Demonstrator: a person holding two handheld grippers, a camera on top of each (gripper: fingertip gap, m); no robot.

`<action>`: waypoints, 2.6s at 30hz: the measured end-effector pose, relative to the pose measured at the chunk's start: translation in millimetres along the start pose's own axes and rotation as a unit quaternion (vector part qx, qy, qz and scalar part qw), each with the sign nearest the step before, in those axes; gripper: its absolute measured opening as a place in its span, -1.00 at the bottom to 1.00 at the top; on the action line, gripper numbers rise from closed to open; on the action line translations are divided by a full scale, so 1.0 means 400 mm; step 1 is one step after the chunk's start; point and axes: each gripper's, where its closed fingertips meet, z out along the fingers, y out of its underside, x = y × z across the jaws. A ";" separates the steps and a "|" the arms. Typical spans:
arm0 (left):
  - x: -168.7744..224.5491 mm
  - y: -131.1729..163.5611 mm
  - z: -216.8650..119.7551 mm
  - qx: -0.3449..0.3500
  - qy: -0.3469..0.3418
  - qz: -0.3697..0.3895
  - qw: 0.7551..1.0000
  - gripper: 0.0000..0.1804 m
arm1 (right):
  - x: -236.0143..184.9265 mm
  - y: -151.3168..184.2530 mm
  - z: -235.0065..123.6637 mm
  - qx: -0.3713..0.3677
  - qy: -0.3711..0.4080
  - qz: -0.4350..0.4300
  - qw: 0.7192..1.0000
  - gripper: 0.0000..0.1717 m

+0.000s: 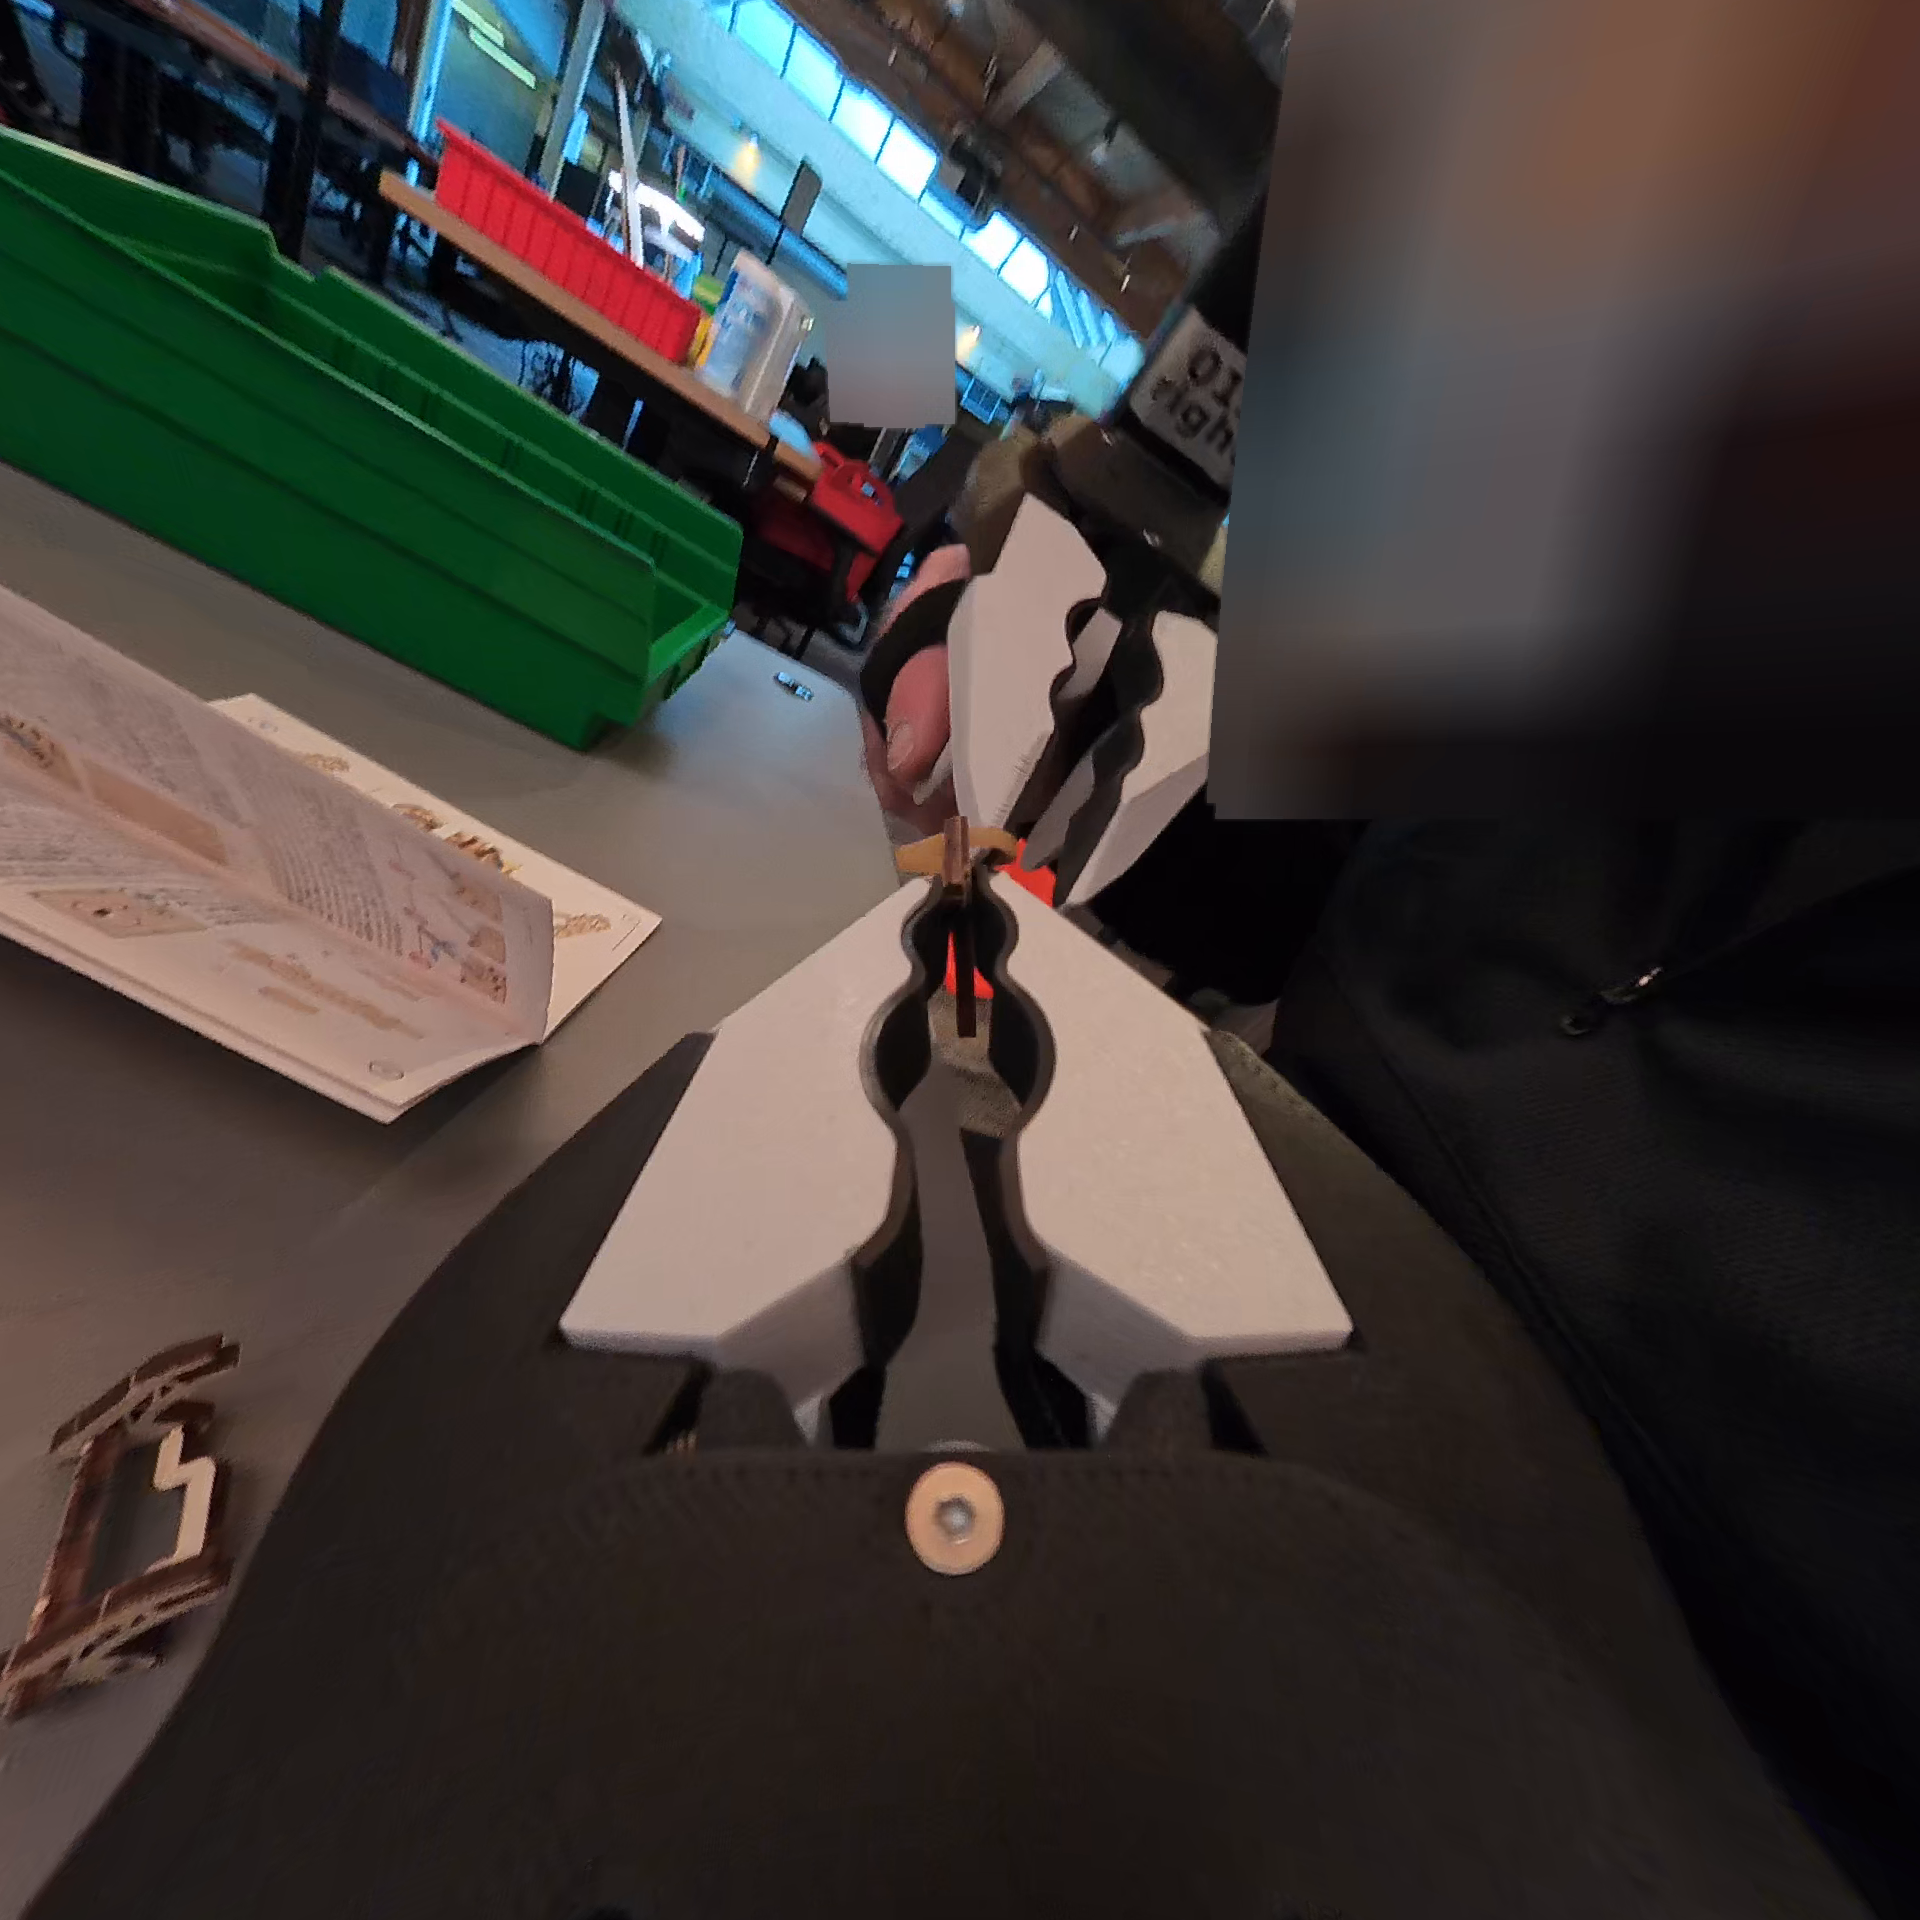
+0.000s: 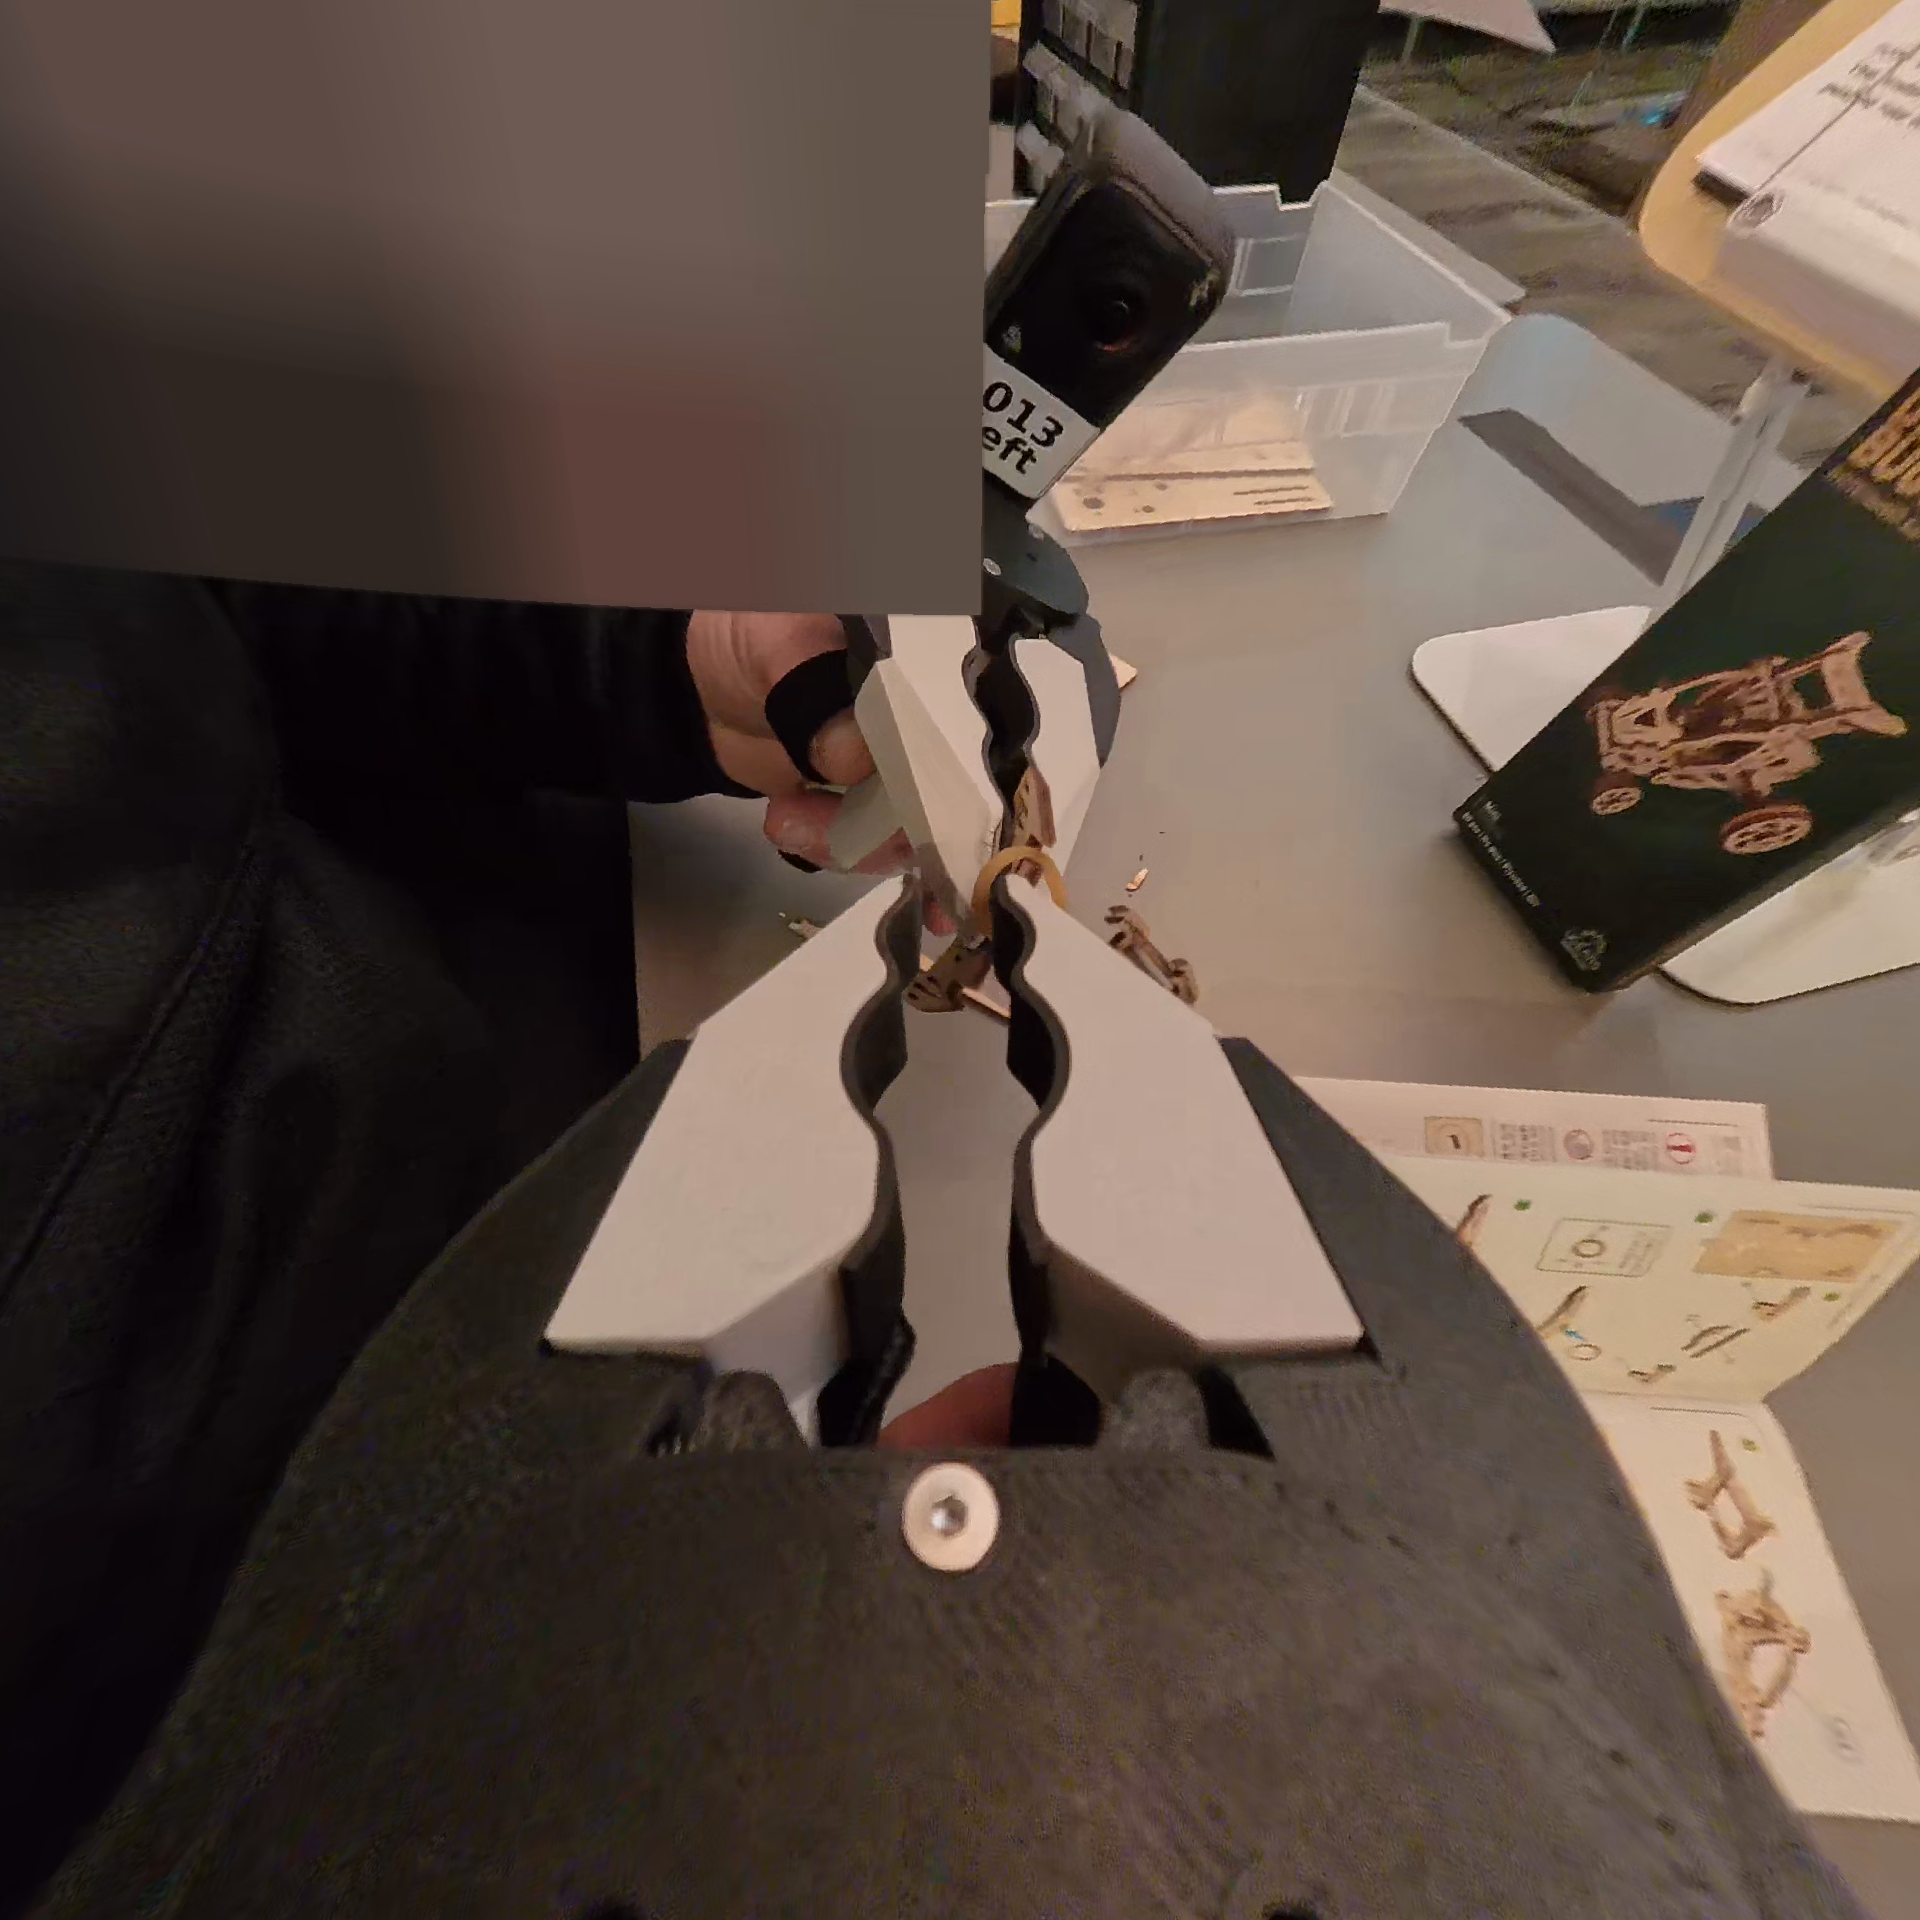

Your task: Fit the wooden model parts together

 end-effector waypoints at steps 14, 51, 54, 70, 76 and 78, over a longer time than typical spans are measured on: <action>0.018 -0.025 0.005 0.006 0.018 0.002 1.000 -0.99 | 0.025 -0.037 -0.018 0.034 0.057 -0.058 0.996 -0.75; -0.021 -0.006 0.038 -0.058 -0.029 -0.034 0.997 -0.99 | 0.038 0.008 -0.036 -0.101 0.099 -0.210 0.968 -0.73; -0.023 -0.011 0.039 -0.057 -0.036 -0.030 0.997 -0.99 | 0.045 0.006 -0.038 -0.092 0.114 -0.190 0.971 -0.81; -0.017 -0.008 0.051 -0.084 -0.054 0.002 0.995 -0.99 | 0.046 0.000 -0.051 -0.066 0.094 -0.118 0.986 -1.00; -0.026 -0.011 0.051 -0.092 -0.083 0.029 0.992 -0.99 | 0.054 0.003 -0.052 -0.066 0.105 -0.087 0.988 -1.00; -0.030 -0.015 0.050 -0.091 -0.096 0.040 0.990 -0.99 | 0.056 0.000 -0.052 -0.056 0.111 -0.067 0.990 -1.00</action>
